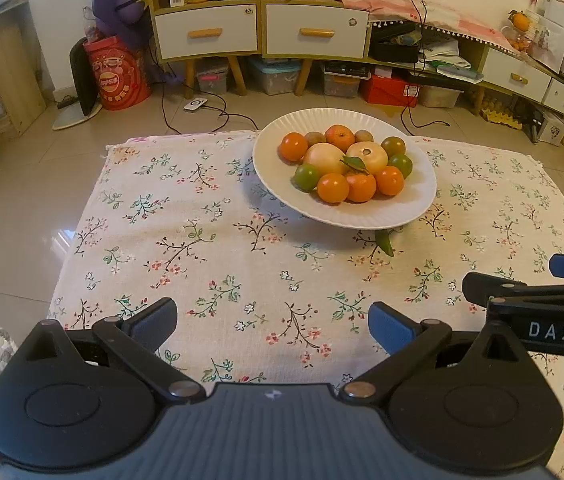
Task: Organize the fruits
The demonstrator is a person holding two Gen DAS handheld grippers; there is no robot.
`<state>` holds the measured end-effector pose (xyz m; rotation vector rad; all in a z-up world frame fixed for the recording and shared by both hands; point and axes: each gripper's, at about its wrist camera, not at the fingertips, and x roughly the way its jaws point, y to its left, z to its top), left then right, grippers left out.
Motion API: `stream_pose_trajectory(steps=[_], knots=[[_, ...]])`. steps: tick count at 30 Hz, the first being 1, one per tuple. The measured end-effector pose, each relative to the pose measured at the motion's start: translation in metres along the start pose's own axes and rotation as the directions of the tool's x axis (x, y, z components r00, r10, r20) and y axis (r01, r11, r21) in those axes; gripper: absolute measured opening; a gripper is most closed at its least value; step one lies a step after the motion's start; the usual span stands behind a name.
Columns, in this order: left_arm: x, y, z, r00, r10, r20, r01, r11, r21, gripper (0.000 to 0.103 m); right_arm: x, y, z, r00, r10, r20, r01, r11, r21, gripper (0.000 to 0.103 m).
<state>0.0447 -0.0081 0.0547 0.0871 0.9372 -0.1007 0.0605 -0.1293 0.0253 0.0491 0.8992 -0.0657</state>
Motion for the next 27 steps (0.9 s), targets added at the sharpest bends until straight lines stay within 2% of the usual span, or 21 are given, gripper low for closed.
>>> stream_pose_trajectory(steps=[19,27], knots=[[0.001,0.0009,-0.0007,1.0,0.005,-0.003,-0.005,1.0,0.0,0.086,-0.0002,0.0005,0.0,1.0,-0.001,0.0,0.001,1.0,0.0,0.1],[0.0017,0.0015,-0.0018,0.999,0.032,-0.014,-0.032,0.999,0.003,0.086,-0.0003,0.0006,-0.0001,1.0,0.001,0.0,-0.001,1.0,0.0,0.1]])
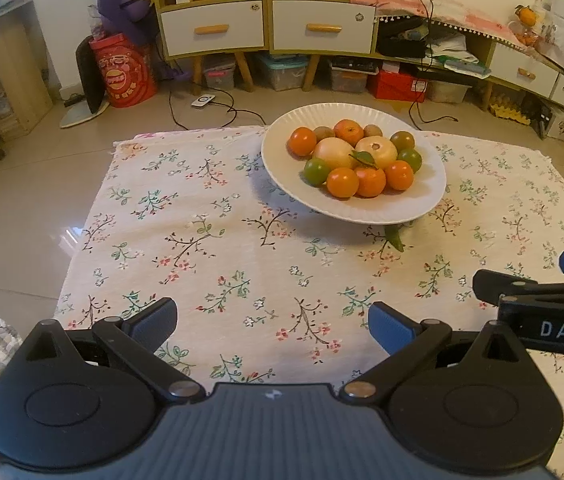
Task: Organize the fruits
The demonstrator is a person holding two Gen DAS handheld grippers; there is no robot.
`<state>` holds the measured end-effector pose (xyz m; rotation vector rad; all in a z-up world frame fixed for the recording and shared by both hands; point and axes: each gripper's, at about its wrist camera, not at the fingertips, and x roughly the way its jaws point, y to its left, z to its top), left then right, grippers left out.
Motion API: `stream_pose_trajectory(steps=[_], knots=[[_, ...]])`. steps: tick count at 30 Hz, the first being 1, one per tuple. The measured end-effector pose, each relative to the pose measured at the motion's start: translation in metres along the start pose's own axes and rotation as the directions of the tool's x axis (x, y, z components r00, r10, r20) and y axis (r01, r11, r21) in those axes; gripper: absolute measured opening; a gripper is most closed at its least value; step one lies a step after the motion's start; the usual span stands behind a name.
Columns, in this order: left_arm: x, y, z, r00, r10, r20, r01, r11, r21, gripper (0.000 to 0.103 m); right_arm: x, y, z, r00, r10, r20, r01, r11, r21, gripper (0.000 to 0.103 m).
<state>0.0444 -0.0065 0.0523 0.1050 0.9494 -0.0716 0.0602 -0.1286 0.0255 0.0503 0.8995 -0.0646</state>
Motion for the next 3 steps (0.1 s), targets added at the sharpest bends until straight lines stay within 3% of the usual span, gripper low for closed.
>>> stream_pose_trajectory(steps=[3], knots=[[-0.0005,0.0006,0.0,1.0,0.003,0.0,-0.003,1.0,-0.002,0.086,0.0013,0.0024,-0.0014,1.0,0.0,0.0,0.0,1.0,-0.003,0.1]])
